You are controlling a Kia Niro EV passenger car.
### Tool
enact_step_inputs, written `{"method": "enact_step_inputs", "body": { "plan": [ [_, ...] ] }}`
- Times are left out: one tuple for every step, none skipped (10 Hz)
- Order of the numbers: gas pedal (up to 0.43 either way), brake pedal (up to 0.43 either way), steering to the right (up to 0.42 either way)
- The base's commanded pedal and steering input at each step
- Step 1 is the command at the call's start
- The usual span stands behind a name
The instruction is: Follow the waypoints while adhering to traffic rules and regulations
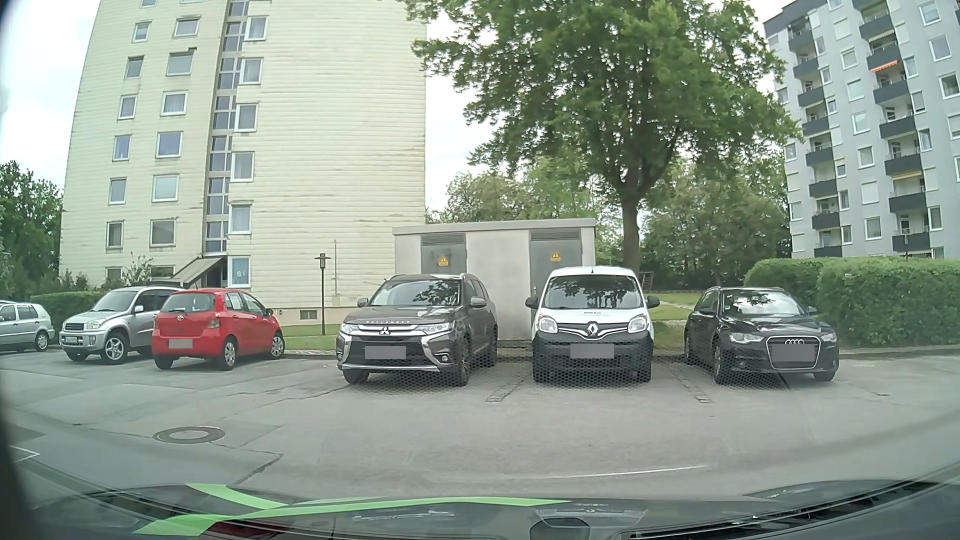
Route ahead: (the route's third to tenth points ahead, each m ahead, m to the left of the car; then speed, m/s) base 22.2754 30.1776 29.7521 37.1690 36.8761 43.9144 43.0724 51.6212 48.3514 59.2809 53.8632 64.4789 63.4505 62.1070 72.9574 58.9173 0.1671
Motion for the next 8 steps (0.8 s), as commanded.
{"method": "enact_step_inputs", "body": {
  "plan": [
    [0.000, 0.030, -0.379],
    [0.000, 0.030, -0.378],
    [0.000, 0.030, -0.377],
    [0.000, 0.030, -0.377],
    [0.000, 0.030, -0.377],
    [0.000, 0.030, -0.376],
    [0.000, 0.030, -0.377],
    [0.000, 0.030, -0.376]
  ]
}}
